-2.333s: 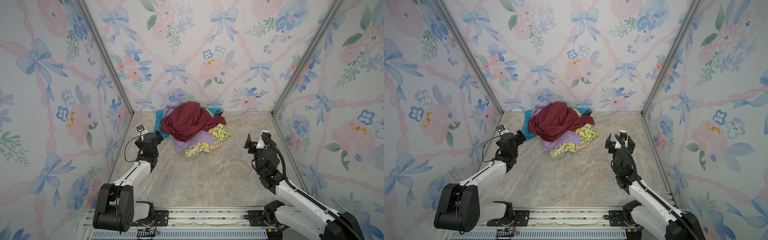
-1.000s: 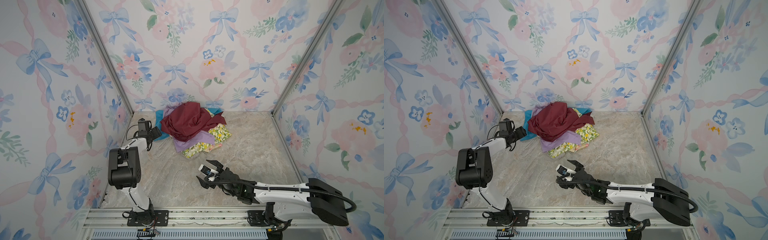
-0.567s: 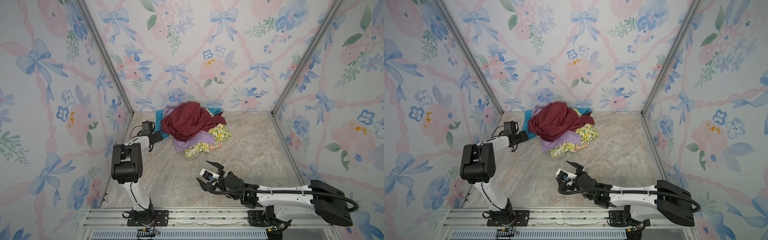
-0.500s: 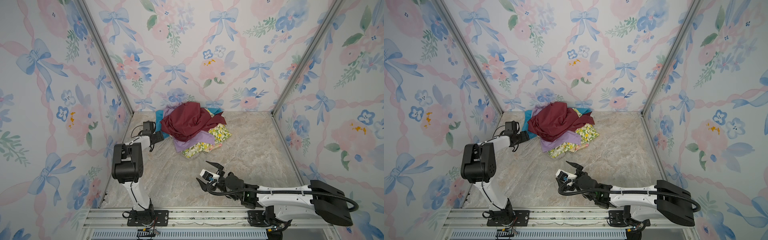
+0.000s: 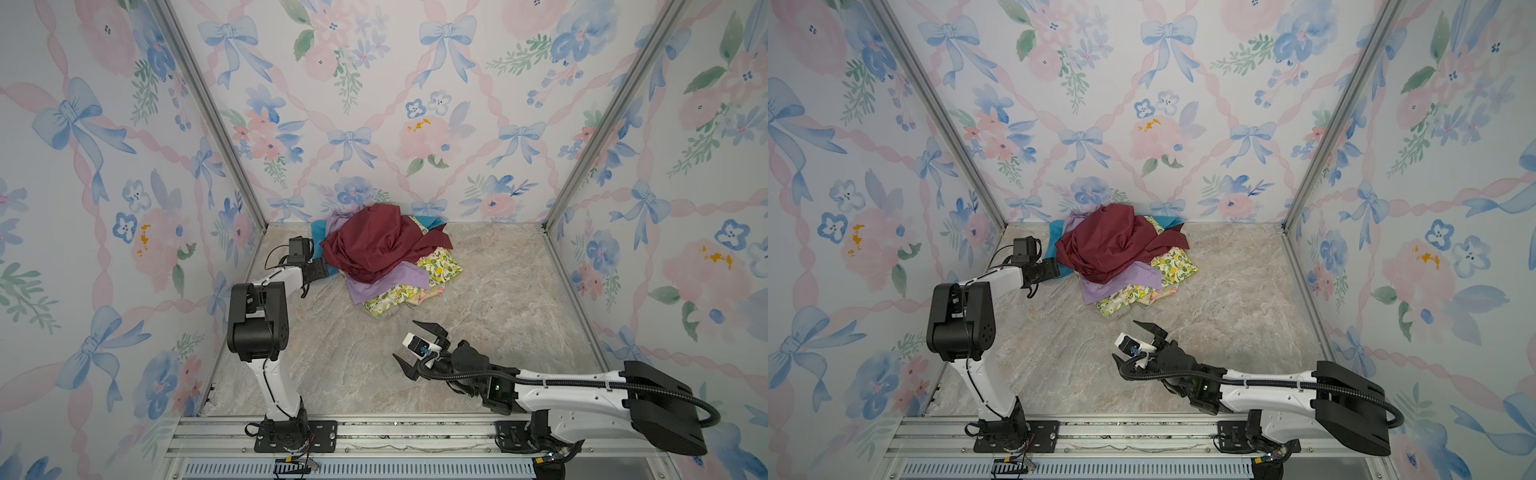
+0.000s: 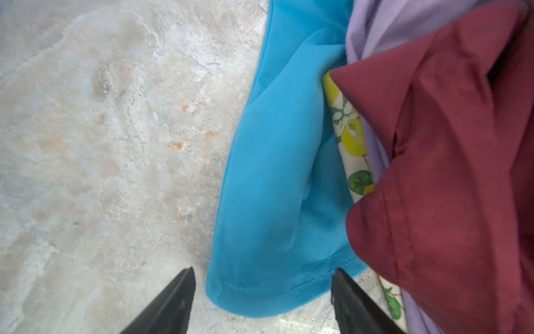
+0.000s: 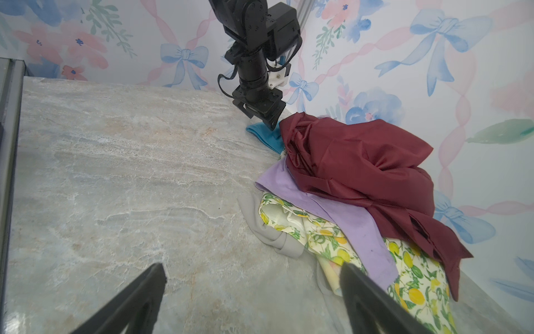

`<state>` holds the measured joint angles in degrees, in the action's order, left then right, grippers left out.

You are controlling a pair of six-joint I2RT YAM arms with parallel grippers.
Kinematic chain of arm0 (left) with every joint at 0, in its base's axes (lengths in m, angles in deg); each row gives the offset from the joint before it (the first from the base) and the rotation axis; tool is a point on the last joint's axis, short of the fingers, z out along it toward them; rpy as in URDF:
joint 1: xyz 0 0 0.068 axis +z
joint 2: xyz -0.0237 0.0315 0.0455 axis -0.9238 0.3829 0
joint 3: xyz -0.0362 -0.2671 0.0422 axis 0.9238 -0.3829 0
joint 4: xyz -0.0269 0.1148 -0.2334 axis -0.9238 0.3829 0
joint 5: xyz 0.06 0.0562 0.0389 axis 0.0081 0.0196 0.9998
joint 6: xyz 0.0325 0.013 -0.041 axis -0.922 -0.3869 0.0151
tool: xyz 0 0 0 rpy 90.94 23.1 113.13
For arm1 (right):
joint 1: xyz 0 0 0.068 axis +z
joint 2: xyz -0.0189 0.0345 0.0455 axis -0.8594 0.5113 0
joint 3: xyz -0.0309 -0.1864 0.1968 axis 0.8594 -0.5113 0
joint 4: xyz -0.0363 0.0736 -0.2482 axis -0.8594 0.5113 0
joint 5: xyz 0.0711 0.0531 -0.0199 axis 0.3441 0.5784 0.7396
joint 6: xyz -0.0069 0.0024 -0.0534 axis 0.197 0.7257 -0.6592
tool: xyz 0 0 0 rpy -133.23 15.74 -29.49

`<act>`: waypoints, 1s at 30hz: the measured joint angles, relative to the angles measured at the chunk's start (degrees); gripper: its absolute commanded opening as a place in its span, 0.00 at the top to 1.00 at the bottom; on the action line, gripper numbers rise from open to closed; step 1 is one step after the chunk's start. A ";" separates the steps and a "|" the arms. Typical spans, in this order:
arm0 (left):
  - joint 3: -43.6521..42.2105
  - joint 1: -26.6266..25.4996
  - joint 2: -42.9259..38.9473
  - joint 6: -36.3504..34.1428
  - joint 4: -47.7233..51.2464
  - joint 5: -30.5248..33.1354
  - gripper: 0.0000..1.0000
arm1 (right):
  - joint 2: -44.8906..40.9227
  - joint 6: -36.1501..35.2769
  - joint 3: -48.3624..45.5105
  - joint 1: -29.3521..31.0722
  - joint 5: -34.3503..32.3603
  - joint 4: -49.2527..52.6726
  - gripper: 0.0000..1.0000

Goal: Pick out a specific cloth from the pile
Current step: 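Lower the left gripper and grasp the turquoise shirt's edge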

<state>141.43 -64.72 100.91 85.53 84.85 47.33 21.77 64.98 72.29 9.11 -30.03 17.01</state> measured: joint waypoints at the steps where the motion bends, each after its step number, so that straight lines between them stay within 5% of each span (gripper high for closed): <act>1: 0.02 0.00 0.22 -0.13 0.02 0.11 0.25 | 0.00 1.16 0.26 -0.94 1.03 0.61 0.03; 9: 0.07 0.00 1.92 -0.26 0.11 0.20 0.27 | -0.63 10.40 1.27 -9.33 8.20 4.52 0.03; 20: 2.78 0.00 5.09 0.00 0.28 1.70 0.33 | -0.87 12.83 1.38 -9.84 9.92 6.25 0.03; 24: 5.46 -0.07 7.45 0.74 0.28 2.80 0.45 | -0.87 12.83 1.38 -9.84 9.88 6.47 0.03; 30: 8.24 -0.39 9.75 1.09 0.31 5.05 0.77 | -0.83 12.81 1.38 -9.81 9.55 6.69 0.02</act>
<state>149.67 -65.12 110.66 86.62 85.15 52.38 20.94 77.79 73.66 -0.70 -20.48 23.70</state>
